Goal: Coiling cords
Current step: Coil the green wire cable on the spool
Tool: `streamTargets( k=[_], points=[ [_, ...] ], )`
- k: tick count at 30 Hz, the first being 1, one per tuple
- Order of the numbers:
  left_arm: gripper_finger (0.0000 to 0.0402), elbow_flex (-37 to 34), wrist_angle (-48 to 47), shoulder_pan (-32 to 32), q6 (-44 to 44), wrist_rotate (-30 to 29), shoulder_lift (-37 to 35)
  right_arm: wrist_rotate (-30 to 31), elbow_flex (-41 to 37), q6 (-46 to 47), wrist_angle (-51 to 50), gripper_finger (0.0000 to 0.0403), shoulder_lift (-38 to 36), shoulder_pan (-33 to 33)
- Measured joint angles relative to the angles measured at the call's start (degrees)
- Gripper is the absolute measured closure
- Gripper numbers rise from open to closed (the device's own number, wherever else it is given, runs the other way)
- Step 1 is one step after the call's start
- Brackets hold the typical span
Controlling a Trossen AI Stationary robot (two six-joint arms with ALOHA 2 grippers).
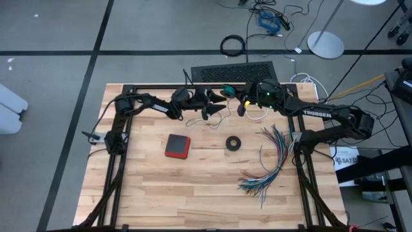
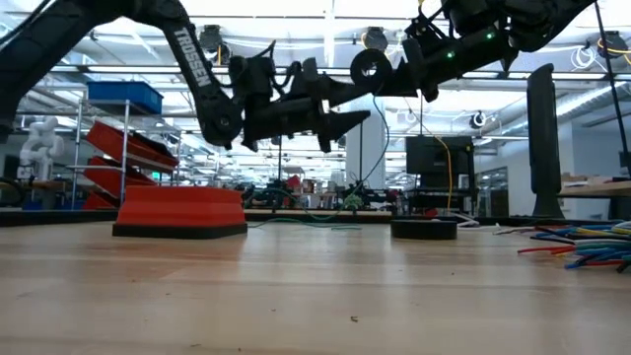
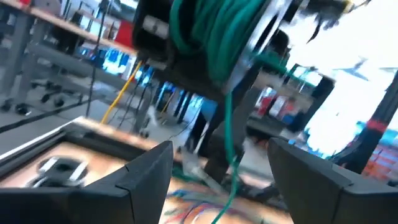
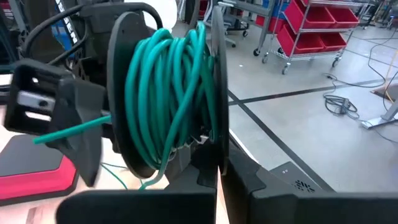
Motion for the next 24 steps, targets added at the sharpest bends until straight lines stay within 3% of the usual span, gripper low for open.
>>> streamTargets(
  k=[8,14,24],
  points=[
    [0.013,3.83,3.27,-1.63,-2.31,0.04,4.23,0.0,0.0,-0.23,0.36,0.0403,0.0,0.0],
    [0.0134,5.37,0.32,-2.6,0.51,0.2,4.18,0.02,0.0,-0.26,0.37,0.0403,0.0,0.0],
    [0.0197,4.58,-2.14,-2.54,3.8,0.43,4.16,0.02,0.0,-1.36,0.39,0.0403,0.0,0.0]
  ],
)
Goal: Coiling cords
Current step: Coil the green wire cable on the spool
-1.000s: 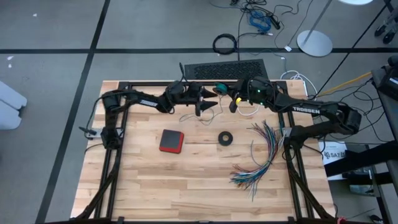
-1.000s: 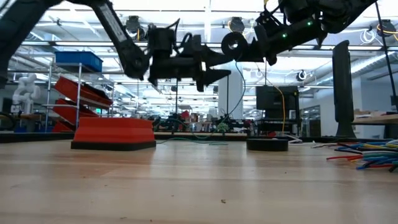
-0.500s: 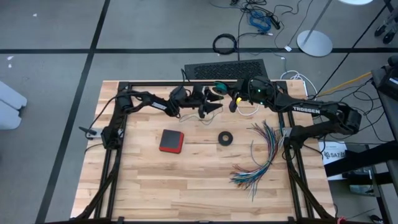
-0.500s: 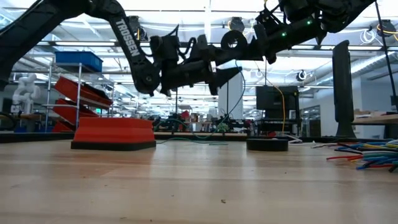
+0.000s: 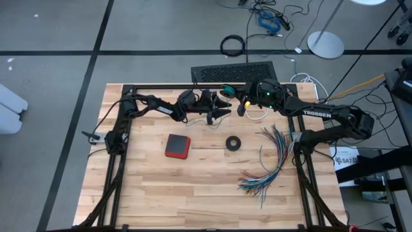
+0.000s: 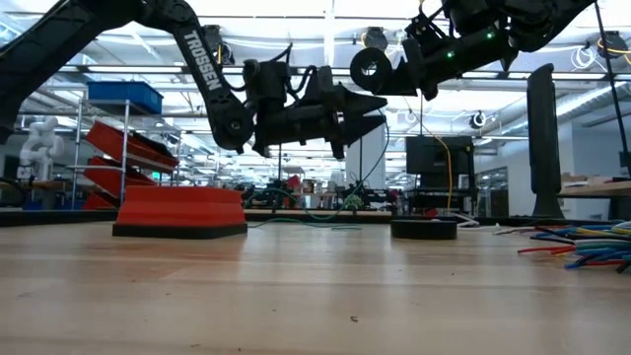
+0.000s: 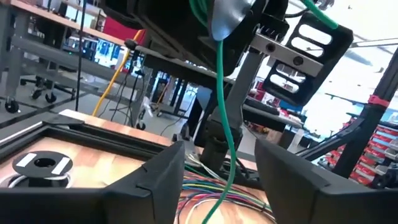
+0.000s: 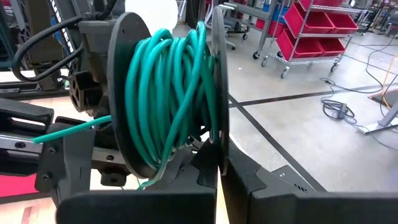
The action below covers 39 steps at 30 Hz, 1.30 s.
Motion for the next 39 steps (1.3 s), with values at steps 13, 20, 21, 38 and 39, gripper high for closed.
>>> streamTargets(
  k=[13,20,21,38,39],
  points=[
    [0.0273,-0.07,-4.63,0.02,4.52,-2.03,-0.02,0.02,0.0,-0.16,0.53,0.0403,0.0,0.0],
    [0.0377,-0.07,-8.12,1.58,6.37,-1.68,-0.02,0.02,0.0,-0.16,-0.63,0.0403,0.0,0.02],
    [0.0389,-0.07,-8.52,2.05,6.47,-1.07,-0.02,0.02,0.0,-0.17,-1.07,0.0403,0.0,0.02],
    [0.04,-0.07,-15.92,9.19,2.58,7.71,-4.12,12.93,-0.02,-10.59,-14.25,0.0403,0.0,0.13],
    [0.04,-0.07,-16.88,9.22,2.84,7.8,-4.91,13.96,-0.02,-11.38,-14.77,0.0403,0.0,0.13]
  ],
)
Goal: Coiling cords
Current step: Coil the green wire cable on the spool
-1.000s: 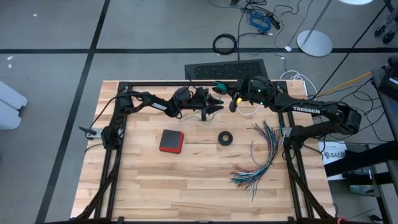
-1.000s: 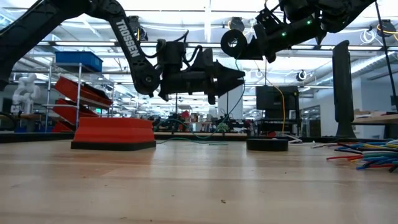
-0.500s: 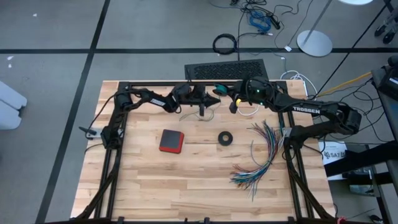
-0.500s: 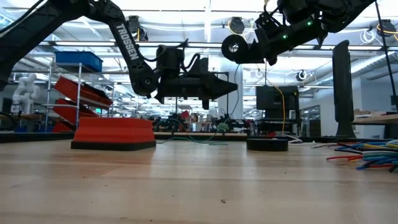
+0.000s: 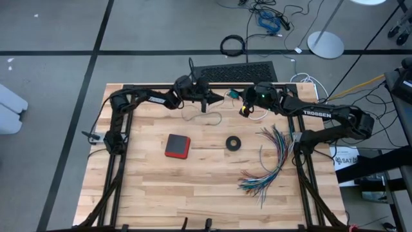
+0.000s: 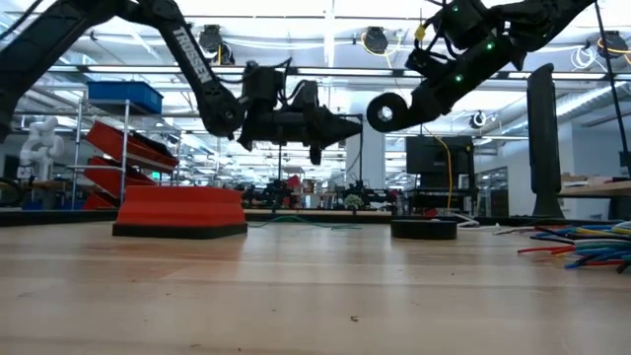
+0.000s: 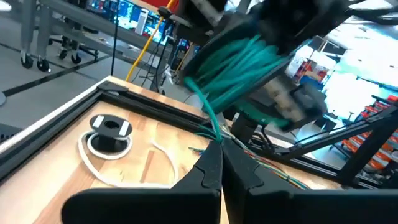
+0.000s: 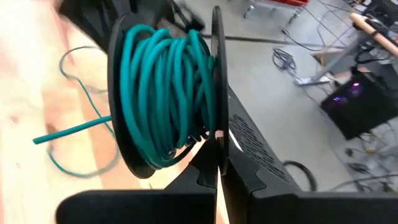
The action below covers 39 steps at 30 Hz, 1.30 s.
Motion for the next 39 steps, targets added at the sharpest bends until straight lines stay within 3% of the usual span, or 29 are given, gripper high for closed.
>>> streamTargets(
  k=[11,20,25,29,35,39],
  points=[
    [0.0401,3.53,-13.5,-0.58,4.22,0.63,-5.32,3.59,0.0,-4.12,-1.56,0.0403,1.53,0.7],
    [0.0401,8.03,-16.81,-2.46,-1.46,-0.01,-5.32,15.06,2.43,-4.62,-0.19,0.0403,7.24,3.62],
    [0.0401,8.13,-16.99,-4.02,-3.12,-4.92,-5.34,14.95,3.63,-2.12,4.1,0.0403,9.52,3.67],
    [0.0401,8.12,-17.85,-4.12,-1.5,-5.33,-5.85,14.7,3.63,-1.8,4.55,0.0403,9.77,3.65],
    [0.0394,8.13,-17.79,-3.94,5.62,-3.27,-7.77,14.7,3.63,-1.91,4.21,0.0403,9.7,3.61],
    [0.0391,8.12,-26.92,-3.12,21.38,-2.24,-11.68,14.08,3.63,-1.81,4.11,0.0403,9.7,3.64]
  ],
)
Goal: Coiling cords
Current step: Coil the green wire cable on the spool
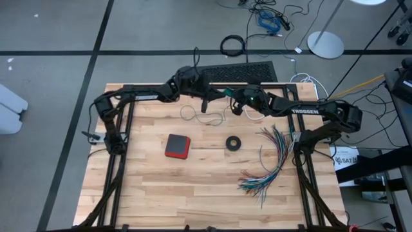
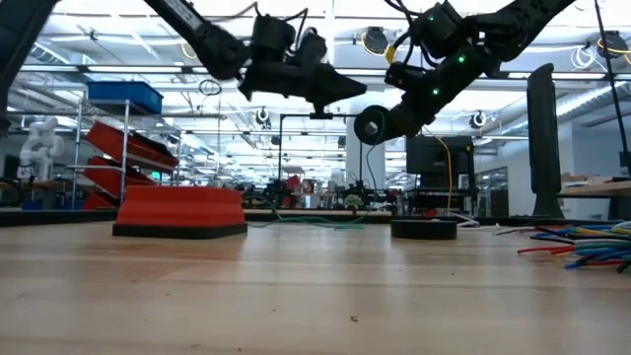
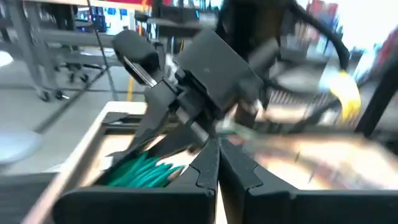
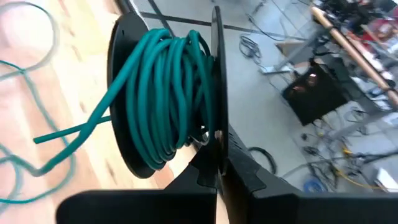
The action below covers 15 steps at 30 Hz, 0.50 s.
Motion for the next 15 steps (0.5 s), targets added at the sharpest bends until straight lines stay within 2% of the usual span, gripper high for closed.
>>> streamTargets(
  k=[2,4,6,9,12,15],
  points=[
    [0.039,0.01,-8.06,0.19,9.77,-1.21,-2.82,-1.89,0.0,0.39,-0.02,0.0403,-0.03,0.03],
    [0.0389,0.0,-15.93,0.08,18.58,-6.33,-5.22,-3.86,0.02,0.93,0.04,0.0403,-0.04,0.03],
    [0.0383,-0.01,-21.36,-0.19,25.75,-8.98,-6.81,-4.98,0.02,0.99,0.04,0.0403,-0.06,0.03],
    [0.0353,-0.01,-22.32,-1.37,29.71,-10.71,-7.25,-7.5,0.02,1.23,0.17,0.0403,-0.09,0.03],
    [0.0305,-0.01,-22.36,-2.85,32.08,-16.02,-6.83,-8.78,0.02,2.02,0.96,0.0403,-0.11,0.03],
    [0.0257,-0.01,-22.31,-3.44,32.93,-17.12,-6.75,-8.75,0.02,2.5,0.9,0.0403,-0.13,0.08]
  ],
)
